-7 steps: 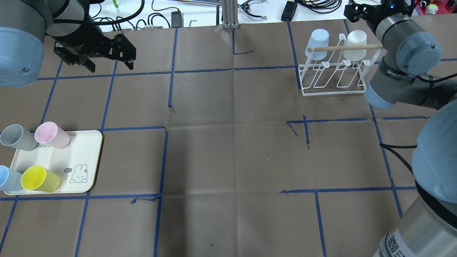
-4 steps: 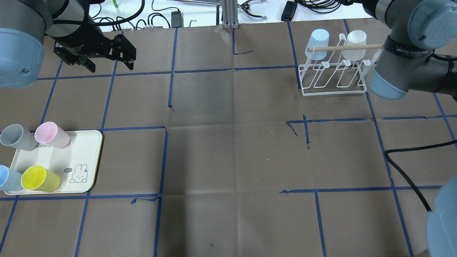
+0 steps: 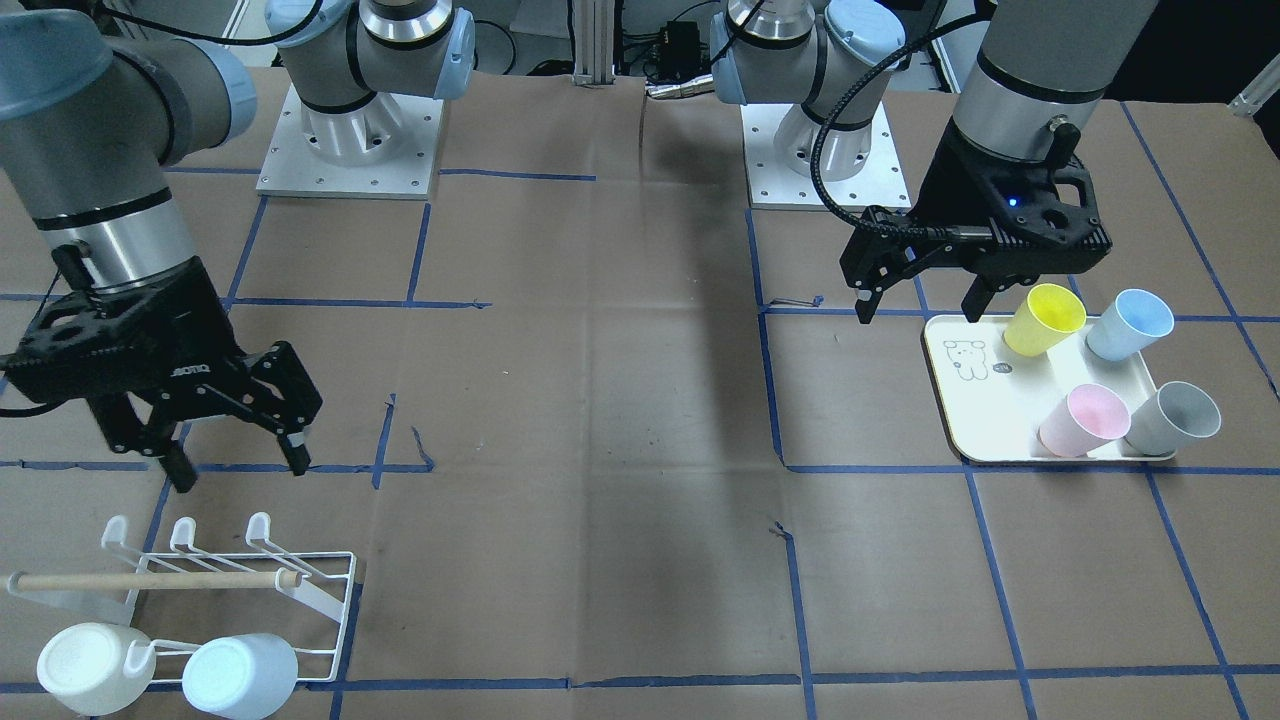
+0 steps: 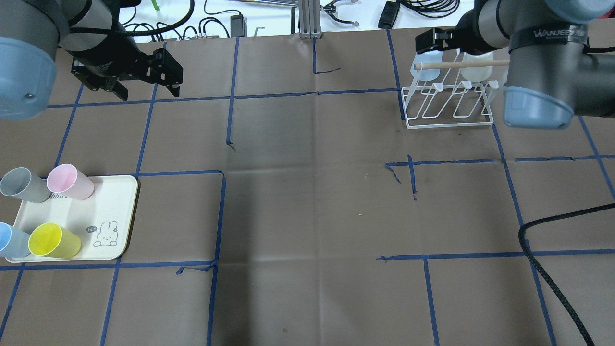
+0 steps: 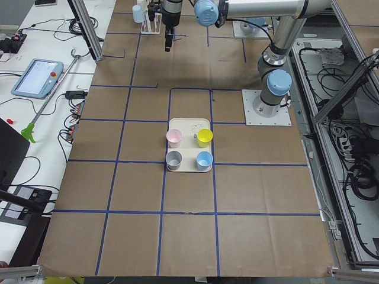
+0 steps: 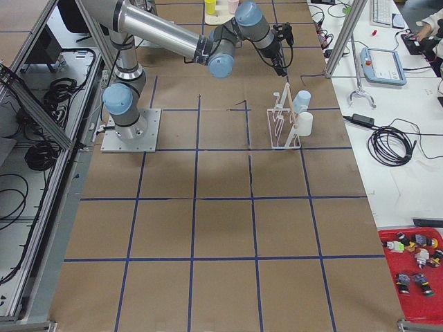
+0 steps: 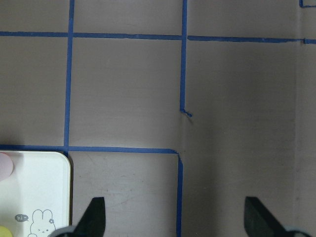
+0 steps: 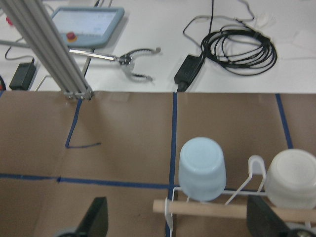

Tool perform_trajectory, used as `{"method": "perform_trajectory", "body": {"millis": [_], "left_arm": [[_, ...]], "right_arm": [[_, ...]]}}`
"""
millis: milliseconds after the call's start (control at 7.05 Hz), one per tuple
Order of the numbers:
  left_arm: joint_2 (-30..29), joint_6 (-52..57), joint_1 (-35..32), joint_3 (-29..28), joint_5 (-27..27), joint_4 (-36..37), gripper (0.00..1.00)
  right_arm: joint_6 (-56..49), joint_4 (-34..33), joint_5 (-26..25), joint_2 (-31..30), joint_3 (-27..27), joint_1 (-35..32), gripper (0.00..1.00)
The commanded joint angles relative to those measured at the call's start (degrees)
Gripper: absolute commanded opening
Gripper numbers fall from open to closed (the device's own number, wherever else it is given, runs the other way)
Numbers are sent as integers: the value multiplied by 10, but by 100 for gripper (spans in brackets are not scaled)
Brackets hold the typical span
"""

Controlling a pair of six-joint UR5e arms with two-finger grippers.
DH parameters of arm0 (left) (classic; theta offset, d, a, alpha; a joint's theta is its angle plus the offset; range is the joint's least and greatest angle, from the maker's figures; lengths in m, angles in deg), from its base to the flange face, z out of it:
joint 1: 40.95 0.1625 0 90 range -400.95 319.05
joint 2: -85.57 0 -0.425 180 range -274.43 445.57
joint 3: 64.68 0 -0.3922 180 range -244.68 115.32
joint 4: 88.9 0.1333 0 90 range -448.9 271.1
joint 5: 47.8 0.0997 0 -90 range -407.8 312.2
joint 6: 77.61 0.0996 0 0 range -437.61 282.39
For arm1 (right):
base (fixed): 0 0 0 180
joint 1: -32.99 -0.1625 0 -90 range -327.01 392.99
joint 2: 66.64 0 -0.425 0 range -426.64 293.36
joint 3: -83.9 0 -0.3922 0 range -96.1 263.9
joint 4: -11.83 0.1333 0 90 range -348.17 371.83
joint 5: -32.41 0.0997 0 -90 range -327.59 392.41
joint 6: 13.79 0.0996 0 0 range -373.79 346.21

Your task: Transfer IKEA cup to right arm and place on rack

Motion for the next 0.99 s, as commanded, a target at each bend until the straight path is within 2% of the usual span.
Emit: {"method": "perform_trajectory", "body": {"millis": [0,142,425,567,851], "left_arm": [[3,0,0,-3,0,-29,100],[4,0,0,-2,2,-29,100],[4,0,0,-1,2,-28,100],[4,0,0,-1,1,-28,100],[2,0,-1,0,-2,-28,100]], "right_arm": [[20,177,-84,-38,0,-34,100],[43,232,-101,-57,1,-52,100],[80,333,-101,-125,0,-70,100],[79,358,-101,-144,-4,-69,100],[80,369,-102,-167,-4,-70,100]]}}
